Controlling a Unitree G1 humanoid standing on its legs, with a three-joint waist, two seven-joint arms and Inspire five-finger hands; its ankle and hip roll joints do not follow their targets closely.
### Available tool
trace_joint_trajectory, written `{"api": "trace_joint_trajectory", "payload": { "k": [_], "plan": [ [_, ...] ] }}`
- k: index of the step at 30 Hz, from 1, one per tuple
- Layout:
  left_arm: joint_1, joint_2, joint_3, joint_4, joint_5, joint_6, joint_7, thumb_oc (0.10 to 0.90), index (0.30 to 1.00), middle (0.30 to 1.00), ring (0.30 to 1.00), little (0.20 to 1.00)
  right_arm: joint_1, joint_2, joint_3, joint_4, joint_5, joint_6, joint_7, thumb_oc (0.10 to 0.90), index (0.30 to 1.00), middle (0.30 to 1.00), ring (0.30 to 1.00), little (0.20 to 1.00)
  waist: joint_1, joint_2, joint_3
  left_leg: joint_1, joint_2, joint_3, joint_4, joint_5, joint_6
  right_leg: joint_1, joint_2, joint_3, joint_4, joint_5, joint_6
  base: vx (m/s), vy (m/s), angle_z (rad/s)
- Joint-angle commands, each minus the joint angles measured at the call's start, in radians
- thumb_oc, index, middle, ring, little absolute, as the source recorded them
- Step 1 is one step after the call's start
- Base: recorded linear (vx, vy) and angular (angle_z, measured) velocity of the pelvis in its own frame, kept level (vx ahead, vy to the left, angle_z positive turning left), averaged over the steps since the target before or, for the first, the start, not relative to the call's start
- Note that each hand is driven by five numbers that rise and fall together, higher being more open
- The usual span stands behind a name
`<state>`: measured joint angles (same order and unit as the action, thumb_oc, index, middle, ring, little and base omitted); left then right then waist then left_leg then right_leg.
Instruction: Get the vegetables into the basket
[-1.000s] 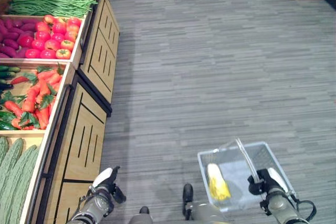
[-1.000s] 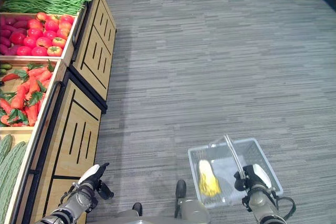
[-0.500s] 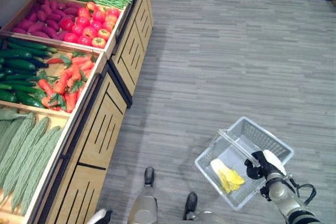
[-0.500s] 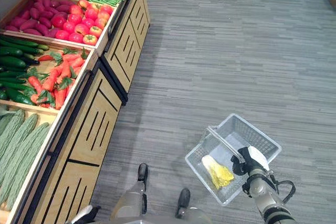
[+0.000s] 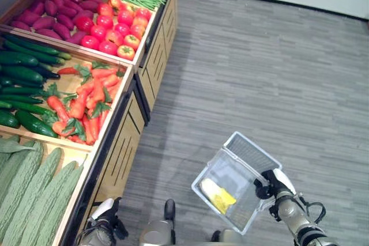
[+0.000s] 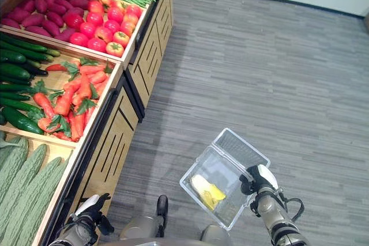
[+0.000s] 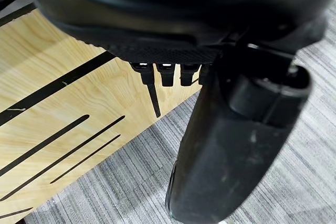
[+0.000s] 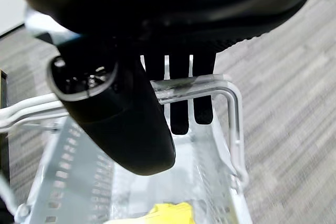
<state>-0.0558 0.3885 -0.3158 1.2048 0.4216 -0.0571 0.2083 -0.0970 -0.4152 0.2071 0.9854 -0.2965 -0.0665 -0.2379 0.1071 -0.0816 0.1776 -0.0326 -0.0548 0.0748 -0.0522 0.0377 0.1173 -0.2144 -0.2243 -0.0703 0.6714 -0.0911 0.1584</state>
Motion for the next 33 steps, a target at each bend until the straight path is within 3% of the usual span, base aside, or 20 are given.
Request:
{"api": "trace_joint_trajectory", "payload": {
  "k": [1, 4, 6, 8, 11, 14, 21, 23, 24, 25, 27, 30, 32, 33],
  "plan": [
    [0.019, 0.044, 0.039, -0.016, -0.026, 0.002, 0.016, 0.900, 1.000, 1.000, 1.000, 1.000, 0.015, -0.073, -0.018, -0.059, 0.046, -0.012, -0.035, 0.400, 0.300, 0.300, 0.300, 0.300, -0.038, 0.008, -0.006, -0.031, 0.048, -0.056, 0.082, -0.044, -0.080, 0.001, 0.045, -0.023, -0.357, 0.241, 0.000, 0.18, -0.054, 0.27],
    [-0.020, 0.047, 0.033, -0.029, -0.047, -0.003, 0.027, 0.900, 1.000, 1.000, 1.000, 1.000, 0.027, -0.065, -0.018, -0.047, 0.053, -0.011, -0.038, 0.400, 0.300, 0.300, 0.300, 0.300, -0.074, 0.006, 0.005, 0.023, 0.057, -0.095, 0.067, -0.069, -0.101, -0.022, 0.029, -0.022, -0.513, 0.261, 0.018, 0.32, -0.146, 0.62],
    [-0.069, 0.051, 0.027, -0.047, -0.072, -0.014, 0.033, 0.900, 1.000, 1.000, 1.000, 1.000, 0.038, -0.057, -0.016, -0.020, 0.054, -0.005, -0.035, 0.400, 0.300, 0.300, 0.300, 0.300, -0.113, 0.001, 0.008, 0.078, 0.070, -0.139, 0.074, -0.112, -0.125, -0.063, 0.026, 0.047, -0.640, 0.316, 0.045, 0.39, -0.188, 0.63],
    [-0.079, 0.048, 0.033, -0.062, -0.097, -0.020, 0.033, 0.900, 1.000, 1.000, 1.000, 1.000, 0.051, -0.056, -0.019, -0.008, 0.052, 0.001, -0.029, 0.400, 0.300, 0.300, 0.300, 0.300, -0.123, -0.006, 0.000, 0.109, 0.076, -0.158, 0.072, -0.133, -0.137, -0.075, 0.026, 0.064, -0.650, 0.334, 0.056, 0.32, -0.181, 0.38],
    [-0.077, 0.039, 0.035, -0.076, -0.110, -0.021, 0.036, 0.900, 1.000, 1.000, 1.000, 1.000, 0.067, -0.055, -0.023, 0.014, 0.050, 0.002, -0.020, 0.400, 0.300, 0.300, 0.300, 0.300, -0.126, -0.009, -0.028, 0.145, 0.098, -0.171, 0.073, -0.151, -0.152, -0.046, 0.044, 0.044, -0.641, 0.308, 0.041, 0.31, -0.222, 0.71],
    [-0.066, 0.042, 0.048, -0.095, -0.143, -0.029, 0.036, 0.900, 1.000, 1.000, 1.000, 1.000, 0.081, -0.068, -0.020, 0.019, 0.050, -0.004, -0.013, 0.400, 0.300, 0.300, 0.300, 0.300, -0.129, 0.007, -0.056, 0.151, 0.154, -0.202, 0.090, -0.106, -0.186, -0.036, 0.094, 0.003, -0.603, 0.264, 0.010, 0.27, -0.294, 0.16],
    [-0.067, 0.037, 0.049, -0.084, -0.154, -0.027, 0.034, 0.900, 1.000, 1.000, 1.000, 1.000, 0.064, -0.113, -0.024, 0.009, 0.058, -0.013, -0.020, 0.400, 0.300, 0.300, 0.300, 0.300, -0.126, 0.034, -0.057, 0.119, 0.205, -0.227, 0.134, 0.001, -0.220, -0.024, 0.125, -0.057, -0.568, 0.201, -0.027, 0.15, -0.207, 0.16],
    [-0.067, 0.033, 0.057, -0.065, -0.152, -0.023, 0.033, 0.900, 1.000, 1.000, 1.000, 1.000, 0.062, -0.134, -0.022, -0.034, 0.050, -0.016, -0.017, 0.400, 0.300, 0.300, 0.300, 0.300, -0.127, 0.036, -0.052, 0.091, 0.213, -0.193, 0.175, 0.032, -0.226, -0.010, 0.121, -0.076, -0.568, 0.185, -0.041, 0.12, -0.166, 0.44],
    [-0.061, 0.028, 0.064, -0.049, -0.154, -0.018, 0.029, 0.900, 1.000, 1.000, 1.000, 1.000, 0.055, -0.152, -0.018, -0.052, 0.047, -0.018, -0.019, 0.400, 0.300, 0.300, 0.300, 0.300, -0.123, 0.035, -0.042, 0.052, 0.215, -0.142, 0.230, 0.062, -0.230, 0.018, 0.117, -0.099, -0.572, 0.165, -0.056, 0.08, -0.134, 0.51],
    [-0.061, 0.027, 0.064, -0.049, -0.154, -0.018, 0.029, 0.900, 1.000, 1.000, 1.000, 1.000, 0.055, -0.152, -0.017, -0.052, 0.047, -0.019, -0.019, 0.400, 0.300, 0.300, 0.300, 0.300, -0.124, 0.035, -0.041, 0.051, 0.215, -0.143, 0.233, 0.061, -0.230, 0.019, 0.117, -0.100, -0.573, 0.164, -0.056, 0.07, -0.131, 0.53],
    [-0.060, 0.022, 0.072, -0.023, -0.157, -0.012, 0.026, 0.900, 1.000, 1.000, 1.000, 1.000, 0.050, -0.167, -0.016, -0.099, 0.041, -0.020, -0.017, 0.400, 0.300, 0.300, 0.300, 0.300, -0.115, 0.035, -0.024, -0.010, 0.209, -0.067, 0.249, 0.061, -0.226, 0.057, 0.105, -0.135, -0.588, 0.149, -0.062, 0.05, -0.118, 0.70],
    [-0.064, 0.017, 0.075, 0.001, -0.137, 0.001, 0.022, 0.900, 1.000, 1.000, 1.000, 1.000, 0.056, -0.175, -0.034, -0.180, 0.044, -0.021, -0.028, 0.400, 0.300, 0.300, 0.300, 0.300, -0.111, 0.026, -0.015, -0.118, 0.182, 0.062, 0.159, 0.019, -0.202, 0.095, 0.077, -0.205, -0.616, 0.139, -0.047, 0.09, -0.074, 0.90],
    [-0.062, 0.015, 0.073, 0.020, -0.116, 0.008, 0.017, 0.900, 1.000, 1.000, 1.000, 1.000, 0.057, -0.176, -0.036, -0.209, 0.038, -0.021, -0.030, 0.400, 0.300, 0.300, 0.300, 0.300, -0.103, 0.031, -0.013, -0.171, 0.184, 0.121, 0.127, 0.057, -0.203, 0.130, 0.076, -0.234, -0.617, 0.121, -0.047, 0.20, 0.026, 1.03],
    [-0.049, 0.018, 0.080, 0.020, -0.103, 0.010, 0.014, 0.900, 1.000, 1.000, 1.000, 1.000, 0.056, -0.172, -0.032, -0.237, 0.028, -0.021, -0.029, 0.400, 0.300, 0.300, 0.300, 0.300, -0.084, 0.032, -0.010, -0.202, 0.189, 0.144, 0.102, 0.103, -0.211, 0.156, 0.086, -0.241, -0.623, 0.113, -0.046, 0.17, 0.046, 0.91]
  ]
}}
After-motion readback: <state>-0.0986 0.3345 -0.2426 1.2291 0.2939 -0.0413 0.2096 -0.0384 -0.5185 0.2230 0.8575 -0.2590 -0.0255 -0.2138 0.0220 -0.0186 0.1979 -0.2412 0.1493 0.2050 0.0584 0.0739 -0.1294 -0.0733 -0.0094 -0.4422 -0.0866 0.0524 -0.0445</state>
